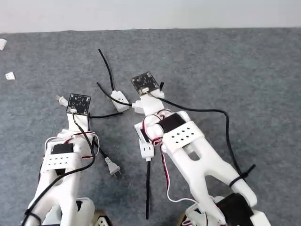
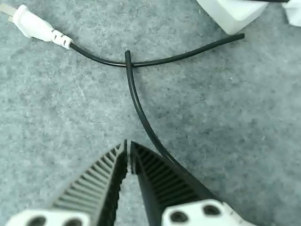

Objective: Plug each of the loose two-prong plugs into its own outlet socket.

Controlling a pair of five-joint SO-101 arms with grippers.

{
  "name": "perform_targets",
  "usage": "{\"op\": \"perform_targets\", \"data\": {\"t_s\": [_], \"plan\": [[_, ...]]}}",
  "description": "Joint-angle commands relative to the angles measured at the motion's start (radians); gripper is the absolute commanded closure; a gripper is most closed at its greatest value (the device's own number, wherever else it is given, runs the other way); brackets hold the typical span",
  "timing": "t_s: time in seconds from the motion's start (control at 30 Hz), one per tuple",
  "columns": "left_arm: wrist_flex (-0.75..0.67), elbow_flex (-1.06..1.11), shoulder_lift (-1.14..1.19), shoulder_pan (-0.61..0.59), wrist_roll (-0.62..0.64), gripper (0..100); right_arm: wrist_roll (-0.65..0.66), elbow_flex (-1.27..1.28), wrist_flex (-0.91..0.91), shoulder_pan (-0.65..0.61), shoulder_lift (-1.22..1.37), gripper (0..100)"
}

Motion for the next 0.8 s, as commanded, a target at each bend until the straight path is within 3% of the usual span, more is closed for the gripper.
{"op": "perform_targets", "data": {"t_s": [0.0, 0.43, 0.63, 0.77], "plan": [[-0.029, -0.01, -0.025, -0.005, 0.005, 99, 0.037, 0.031, -0.05, 0.012, -0.005, 99.1], [-0.029, -0.01, -0.025, -0.008, 0.005, 99, 0.104, 0.207, -0.136, 0.008, -0.004, 99.1], [-0.029, -0.01, -0.025, -0.008, 0.005, 98, 0.153, 0.278, -0.061, -0.067, -0.015, 98.5], [-0.029, -0.012, -0.025, -0.008, 0.005, 98, 0.109, 0.259, -0.054, -0.104, -0.007, 87.6]]}}
